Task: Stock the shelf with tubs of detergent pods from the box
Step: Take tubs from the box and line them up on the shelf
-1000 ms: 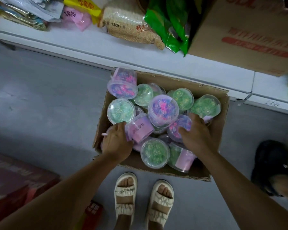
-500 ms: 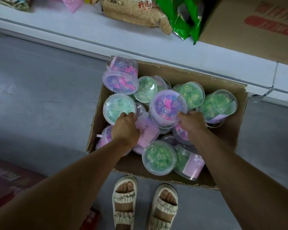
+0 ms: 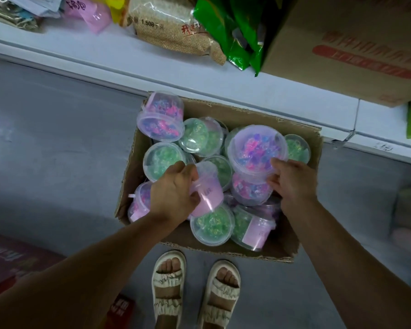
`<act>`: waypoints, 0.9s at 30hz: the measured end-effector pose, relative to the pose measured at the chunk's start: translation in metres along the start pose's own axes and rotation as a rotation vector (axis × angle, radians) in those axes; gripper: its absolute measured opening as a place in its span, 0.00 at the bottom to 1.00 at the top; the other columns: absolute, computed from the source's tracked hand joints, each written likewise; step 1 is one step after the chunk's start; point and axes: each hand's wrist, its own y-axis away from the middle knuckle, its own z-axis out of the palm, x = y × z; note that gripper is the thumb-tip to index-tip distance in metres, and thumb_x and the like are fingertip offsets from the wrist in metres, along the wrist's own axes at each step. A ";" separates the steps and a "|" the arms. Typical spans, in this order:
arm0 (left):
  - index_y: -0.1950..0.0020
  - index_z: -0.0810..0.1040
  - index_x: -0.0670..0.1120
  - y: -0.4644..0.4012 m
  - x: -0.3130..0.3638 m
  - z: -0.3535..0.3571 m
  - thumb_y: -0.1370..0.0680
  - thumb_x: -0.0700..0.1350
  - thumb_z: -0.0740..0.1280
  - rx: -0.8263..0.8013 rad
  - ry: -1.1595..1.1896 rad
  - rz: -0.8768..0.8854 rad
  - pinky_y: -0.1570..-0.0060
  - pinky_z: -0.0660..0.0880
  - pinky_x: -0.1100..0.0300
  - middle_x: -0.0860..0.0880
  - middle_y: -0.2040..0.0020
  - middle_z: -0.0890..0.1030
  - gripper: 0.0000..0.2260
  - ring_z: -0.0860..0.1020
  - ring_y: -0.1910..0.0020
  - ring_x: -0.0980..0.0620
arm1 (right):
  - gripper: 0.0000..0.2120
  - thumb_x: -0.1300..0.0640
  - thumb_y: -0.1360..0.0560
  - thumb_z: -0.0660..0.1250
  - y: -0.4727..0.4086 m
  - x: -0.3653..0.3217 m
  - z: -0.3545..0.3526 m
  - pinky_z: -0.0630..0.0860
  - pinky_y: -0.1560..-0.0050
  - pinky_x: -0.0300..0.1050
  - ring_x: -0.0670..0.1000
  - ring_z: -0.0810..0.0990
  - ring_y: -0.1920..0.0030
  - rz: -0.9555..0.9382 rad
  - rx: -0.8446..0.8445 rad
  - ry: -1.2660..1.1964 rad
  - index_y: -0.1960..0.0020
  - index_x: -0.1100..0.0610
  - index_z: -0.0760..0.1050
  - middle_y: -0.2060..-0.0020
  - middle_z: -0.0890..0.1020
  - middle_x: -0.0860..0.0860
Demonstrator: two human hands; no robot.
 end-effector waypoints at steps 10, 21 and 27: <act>0.53 0.75 0.41 0.007 0.035 0.034 0.39 0.32 0.70 0.048 -0.022 0.201 0.73 0.71 0.57 0.42 0.53 0.76 0.16 0.76 0.54 0.40 | 0.03 0.60 0.27 0.68 -0.012 0.035 -0.043 0.79 0.50 0.53 0.52 0.79 0.64 0.063 0.012 -0.035 0.56 0.59 0.75 0.68 0.78 0.54; 0.47 0.77 0.41 0.001 0.032 0.056 0.29 0.37 0.72 0.022 0.354 -0.180 0.52 0.68 0.67 0.44 0.45 0.72 0.12 0.75 0.52 0.52 | 0.17 0.50 0.33 0.70 -0.025 0.047 -0.042 0.73 0.54 0.46 0.52 0.77 0.50 -0.100 -0.007 0.136 0.47 0.53 0.73 0.48 0.78 0.53; 0.49 0.80 0.44 -0.021 0.032 0.067 0.26 0.41 0.69 0.068 0.288 -0.376 0.56 0.67 0.64 0.43 0.48 0.81 0.07 0.79 0.51 0.47 | 0.26 0.55 0.32 0.72 -0.038 0.052 -0.033 0.75 0.53 0.42 0.45 0.77 0.51 -0.095 -0.222 0.023 0.38 0.53 0.66 0.51 0.76 0.45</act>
